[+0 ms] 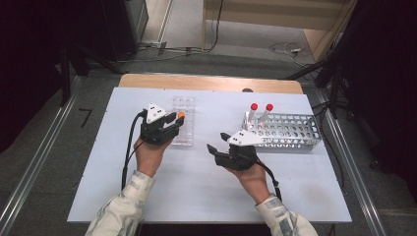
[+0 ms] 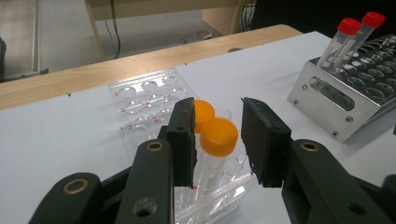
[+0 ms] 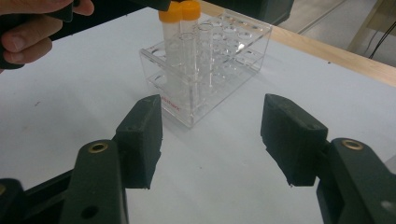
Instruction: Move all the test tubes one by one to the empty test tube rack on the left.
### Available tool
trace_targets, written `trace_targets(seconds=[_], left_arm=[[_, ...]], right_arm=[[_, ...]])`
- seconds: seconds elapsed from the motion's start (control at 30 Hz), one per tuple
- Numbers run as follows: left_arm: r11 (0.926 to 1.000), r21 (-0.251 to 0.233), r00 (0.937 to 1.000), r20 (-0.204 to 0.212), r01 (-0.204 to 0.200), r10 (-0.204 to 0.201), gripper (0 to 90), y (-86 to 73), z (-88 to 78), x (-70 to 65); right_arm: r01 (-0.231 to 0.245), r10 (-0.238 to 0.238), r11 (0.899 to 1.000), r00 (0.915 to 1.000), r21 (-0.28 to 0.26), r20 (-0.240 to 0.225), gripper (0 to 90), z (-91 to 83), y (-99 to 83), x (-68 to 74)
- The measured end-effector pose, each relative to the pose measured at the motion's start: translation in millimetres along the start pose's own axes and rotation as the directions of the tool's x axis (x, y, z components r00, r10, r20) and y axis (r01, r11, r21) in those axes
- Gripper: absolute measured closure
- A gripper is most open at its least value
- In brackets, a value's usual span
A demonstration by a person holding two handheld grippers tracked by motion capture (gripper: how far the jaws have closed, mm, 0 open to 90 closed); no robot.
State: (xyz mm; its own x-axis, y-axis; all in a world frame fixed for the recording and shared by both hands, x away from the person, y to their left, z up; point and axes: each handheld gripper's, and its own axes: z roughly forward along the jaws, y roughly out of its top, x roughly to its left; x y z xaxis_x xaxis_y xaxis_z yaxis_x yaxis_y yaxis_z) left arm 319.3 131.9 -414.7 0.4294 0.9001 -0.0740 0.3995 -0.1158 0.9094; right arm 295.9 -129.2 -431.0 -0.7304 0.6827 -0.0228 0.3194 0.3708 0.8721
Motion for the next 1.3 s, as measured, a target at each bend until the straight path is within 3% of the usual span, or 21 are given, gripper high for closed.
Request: trace_targets(seconds=[0.23, 0.43, 0.53, 0.67, 1.03, 1.23, 1.3], left_arm=[[0.9999, -0.01, 0.9999, 0.009, 0.011, -0.011, 58.0, 0.9, -1.7, -0.7], [0.9999, -0.01, 0.9998, -0.016, 0.012, -0.012, 44.1, 1.6, -1.7, -2.0], [0.9996, -0.018, 0.9985, -0.051, 0.019, -0.02, 36.1, 2.6, -2.8, -2.0], [0.9994, -0.025, 0.9964, -0.081, 0.025, -0.027, 28.3, 3.3, -4.6, -1.4], [0.999, -0.027, 0.9964, -0.076, 0.035, -0.036, 28.0, 3.4, -4.0, -2.4], [0.9993, -0.022, 0.9968, -0.074, 0.03, -0.032, 28.0, 3.0, -3.3, -3.3], [0.9993, -0.024, 0.997, -0.071, 0.029, -0.031, 28.0, 3.0, -3.5, -3.5]], right_arm=[[-0.011, 0.011, 1.0, 0.9995, -0.011, 0.029, 36.9, -3.3, 0.8, -5.7], [-0.016, 0.018, 1.0, 0.9952, -0.019, 0.096, 36.9, -7.9, 0.9, -20.6], [-0.013, 0.017, 1.0, 0.9902, -0.025, 0.139, 36.8, -11.4, 1.2, -30.0], [-0.042, 0.05, 0.998, 0.9789, -0.044, 0.198, 36.8, -20.3, 1.8, -50.2], [-0.118, 0.119, 0.993, 0.9437, -0.023, 0.309, 36.8, -36.5, -5.7, -104.1], [-0.173, 0.173, 0.984, 0.9179, -0.032, 0.357, 37.1, -35.3, -10.8, -125.5], [-0.171, 0.168, 0.985, 0.9125, -0.024, 0.373, 37.7, -30.1, -12.7, -130.2]])
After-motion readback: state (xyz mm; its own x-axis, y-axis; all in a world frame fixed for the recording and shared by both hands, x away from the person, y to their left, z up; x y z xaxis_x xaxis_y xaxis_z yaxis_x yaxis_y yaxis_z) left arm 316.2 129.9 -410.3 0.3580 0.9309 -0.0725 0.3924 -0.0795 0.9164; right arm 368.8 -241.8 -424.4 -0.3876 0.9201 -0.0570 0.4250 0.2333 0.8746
